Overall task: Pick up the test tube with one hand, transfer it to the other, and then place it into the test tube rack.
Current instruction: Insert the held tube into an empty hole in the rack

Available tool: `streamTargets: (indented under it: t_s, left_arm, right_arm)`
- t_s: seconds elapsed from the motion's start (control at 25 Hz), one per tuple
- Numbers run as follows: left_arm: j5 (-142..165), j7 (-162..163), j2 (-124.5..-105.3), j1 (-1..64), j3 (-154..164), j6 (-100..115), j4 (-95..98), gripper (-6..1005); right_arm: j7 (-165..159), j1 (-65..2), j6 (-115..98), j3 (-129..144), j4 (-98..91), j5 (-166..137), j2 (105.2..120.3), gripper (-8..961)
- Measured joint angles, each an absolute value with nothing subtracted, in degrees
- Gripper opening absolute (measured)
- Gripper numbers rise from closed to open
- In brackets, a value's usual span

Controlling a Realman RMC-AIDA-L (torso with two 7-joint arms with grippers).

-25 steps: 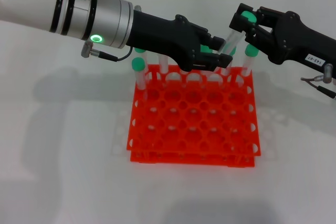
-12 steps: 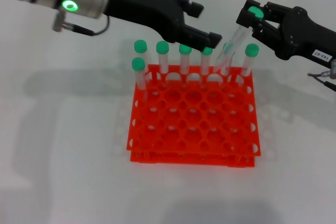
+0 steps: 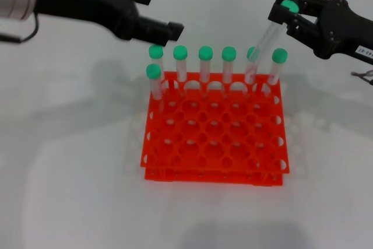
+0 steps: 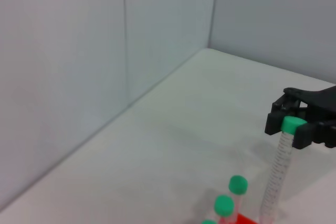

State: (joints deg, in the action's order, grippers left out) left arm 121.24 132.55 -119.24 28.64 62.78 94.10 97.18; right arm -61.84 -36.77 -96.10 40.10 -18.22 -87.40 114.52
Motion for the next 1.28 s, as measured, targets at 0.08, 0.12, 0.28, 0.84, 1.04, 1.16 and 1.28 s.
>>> streamTargets:
  t_s: [0.08, 0.12, 0.28, 0.84, 1.04, 1.16, 1.28]
  left_arm:
    - [117.99, 131.37, -119.32, 24.18, 62.70, 93.86, 99.60, 875]
    - [116.16, 130.50, -119.31, 22.14, 62.31, 93.70, 100.12, 875]
    - [109.82, 124.32, -119.42, 13.24, 60.29, 92.39, 100.17, 874]
    - [99.16, 98.33, -119.71, -1.91, 57.59, 86.59, 80.19, 872]
    - [94.63, 87.32, -119.61, -1.91, 54.87, 87.12, 70.61, 871]
    - [93.57, 83.93, -119.43, -1.31, 54.16, 87.18, 66.93, 871]
    - [93.86, 82.73, -119.34, -0.38, 53.98, 87.08, 65.11, 869]
  right_arm:
    - [-62.68, -37.09, -96.04, 40.50, -18.61, -87.41, 114.27, 257]
    - [-63.18, -37.46, -95.90, 40.98, -18.88, -87.42, 114.13, 257]
    - [-64.81, -38.50, -95.60, 42.26, -20.18, -87.45, 113.99, 257]
    - [-68.51, -40.40, -94.29, 45.56, -24.03, -87.46, 113.81, 258]
    - [-69.10, -42.64, -93.28, 47.48, -24.40, -87.42, 114.66, 258]
    - [-69.27, -44.28, -91.57, 49.27, -24.23, -87.41, 115.14, 258]
    - [-69.34, -45.55, -89.23, 52.09, -23.80, -86.96, 115.53, 257]
